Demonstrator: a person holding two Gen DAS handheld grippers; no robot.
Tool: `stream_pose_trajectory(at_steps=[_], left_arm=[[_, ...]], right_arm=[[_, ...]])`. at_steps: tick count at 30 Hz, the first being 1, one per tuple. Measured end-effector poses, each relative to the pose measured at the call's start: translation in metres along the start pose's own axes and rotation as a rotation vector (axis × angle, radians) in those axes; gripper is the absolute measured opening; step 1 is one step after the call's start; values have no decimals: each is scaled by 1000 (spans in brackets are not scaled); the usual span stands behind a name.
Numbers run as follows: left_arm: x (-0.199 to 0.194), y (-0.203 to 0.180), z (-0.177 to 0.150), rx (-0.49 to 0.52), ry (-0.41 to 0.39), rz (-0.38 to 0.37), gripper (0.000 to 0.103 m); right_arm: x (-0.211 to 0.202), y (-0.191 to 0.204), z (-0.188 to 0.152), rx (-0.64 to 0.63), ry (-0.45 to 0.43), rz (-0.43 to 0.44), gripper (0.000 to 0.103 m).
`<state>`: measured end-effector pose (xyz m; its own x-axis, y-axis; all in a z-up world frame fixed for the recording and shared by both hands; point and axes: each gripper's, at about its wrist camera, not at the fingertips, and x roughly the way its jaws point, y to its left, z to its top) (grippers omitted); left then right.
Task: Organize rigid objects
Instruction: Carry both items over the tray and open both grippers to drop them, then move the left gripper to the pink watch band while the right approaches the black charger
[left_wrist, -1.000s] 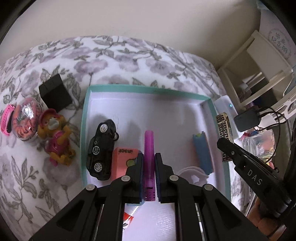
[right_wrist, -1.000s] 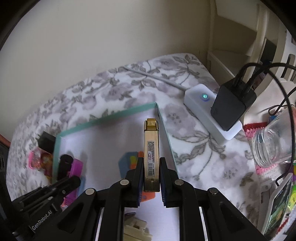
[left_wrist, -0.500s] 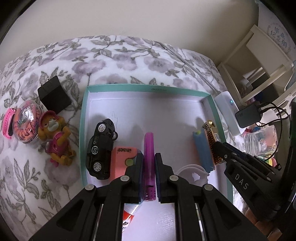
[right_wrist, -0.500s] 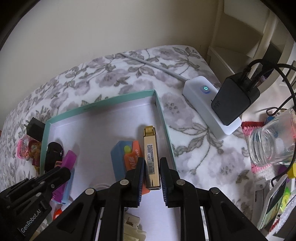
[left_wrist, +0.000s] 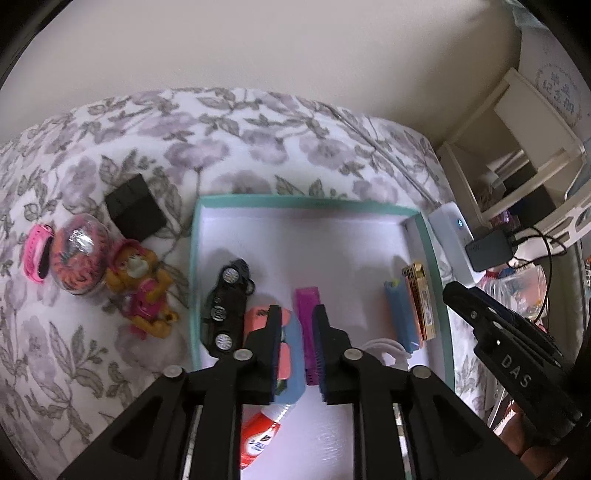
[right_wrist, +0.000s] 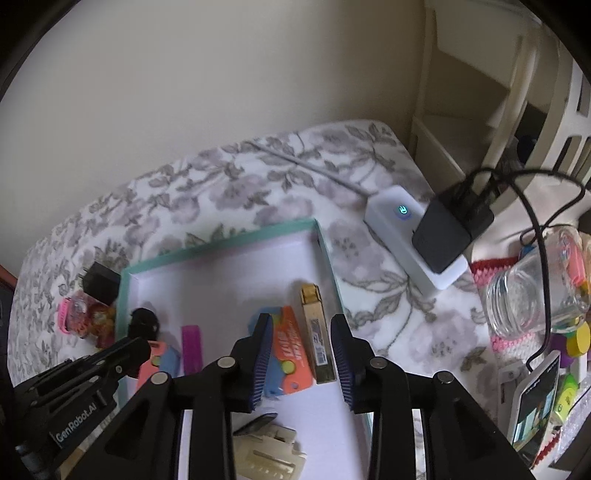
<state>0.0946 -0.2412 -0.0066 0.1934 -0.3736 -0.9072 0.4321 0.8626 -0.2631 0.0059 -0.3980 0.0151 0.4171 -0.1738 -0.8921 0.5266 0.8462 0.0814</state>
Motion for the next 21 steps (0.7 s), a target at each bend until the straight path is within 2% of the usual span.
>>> stream_pose_trajectory(at_steps=[1,3,5,8,14,18,21], left_arm=[[-2,2,2,-5,-5,6,30],[-5,8,5,-20,-19,17,52],[-7,15,8,-45,-29,26,64],[-9,23,12,-69,-37,47,73],[-10,41,15,-103,-41,99,73],[-11,50,16,-124,-33,101,73],[-12,56,17,-138,-32,101,73]], right_arm=[[-1,2,1,-5,-5,2,45],[-2,7,1,-13,-13,9,53],[0,11,0,-23,-19,12,63],[2,16,-1,-35,-23,11,66],[5,24,-2,-52,-39,32,81],[8,28,-3,-51,-45,39,88],[8,30,-4,-44,-50,46,103]])
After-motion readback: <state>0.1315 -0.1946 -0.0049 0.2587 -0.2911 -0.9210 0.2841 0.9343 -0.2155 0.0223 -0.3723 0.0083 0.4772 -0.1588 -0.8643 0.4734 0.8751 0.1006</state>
